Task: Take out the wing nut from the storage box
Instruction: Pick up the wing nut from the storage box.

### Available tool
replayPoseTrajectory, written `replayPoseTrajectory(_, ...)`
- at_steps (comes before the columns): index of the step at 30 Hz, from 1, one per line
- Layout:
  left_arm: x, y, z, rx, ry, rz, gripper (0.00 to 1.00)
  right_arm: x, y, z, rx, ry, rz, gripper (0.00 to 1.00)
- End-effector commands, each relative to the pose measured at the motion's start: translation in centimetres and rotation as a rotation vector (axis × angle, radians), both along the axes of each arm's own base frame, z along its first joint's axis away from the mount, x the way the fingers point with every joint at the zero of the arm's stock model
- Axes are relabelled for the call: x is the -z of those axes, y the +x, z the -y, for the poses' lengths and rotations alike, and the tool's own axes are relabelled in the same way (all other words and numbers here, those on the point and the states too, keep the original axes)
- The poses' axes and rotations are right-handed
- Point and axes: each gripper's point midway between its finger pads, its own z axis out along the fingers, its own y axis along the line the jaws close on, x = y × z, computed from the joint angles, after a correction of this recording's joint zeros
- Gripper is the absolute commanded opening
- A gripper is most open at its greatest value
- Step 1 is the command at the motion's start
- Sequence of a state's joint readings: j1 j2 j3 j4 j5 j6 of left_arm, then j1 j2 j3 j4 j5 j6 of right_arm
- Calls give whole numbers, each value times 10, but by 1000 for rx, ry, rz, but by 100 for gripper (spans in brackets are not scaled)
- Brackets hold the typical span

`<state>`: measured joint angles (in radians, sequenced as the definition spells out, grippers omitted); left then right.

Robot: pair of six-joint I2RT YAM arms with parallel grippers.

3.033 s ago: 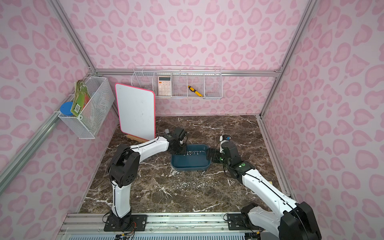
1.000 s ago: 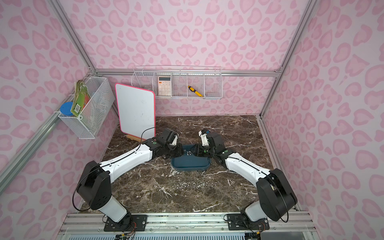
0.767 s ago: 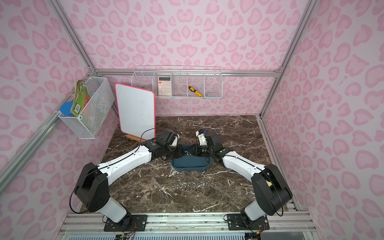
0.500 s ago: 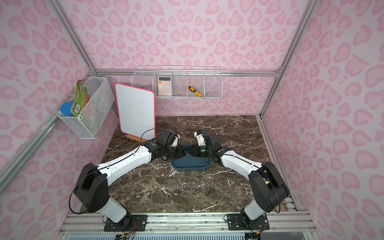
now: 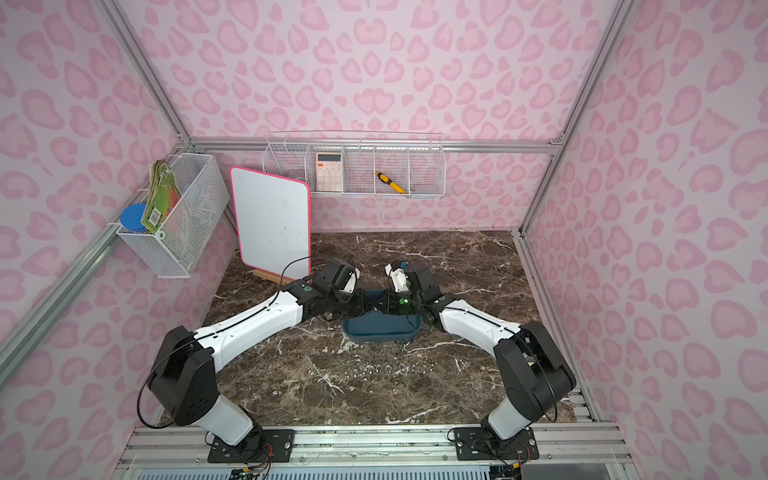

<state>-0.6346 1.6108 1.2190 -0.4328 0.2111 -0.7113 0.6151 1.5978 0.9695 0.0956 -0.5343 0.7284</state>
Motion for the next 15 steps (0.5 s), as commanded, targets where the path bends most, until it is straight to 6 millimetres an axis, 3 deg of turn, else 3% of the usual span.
replayPoseTrajectory(1,-11,2,6,17,-28,27,9,-10,1,-7,-23,38,19,15)
replayPoseTrajectory(6,-12,1,7,23,-31,30,9,-10,0,-9,-30,48,14,14)
replayPoseTrajectory(8,-12,1,6,19,-31,31,9,-10,0,-11,-34,53,10,7)
replayPoseTrajectory(15,-13,2,6,13,-29,31,12,-9,-2,-8,-27,48,4,0)
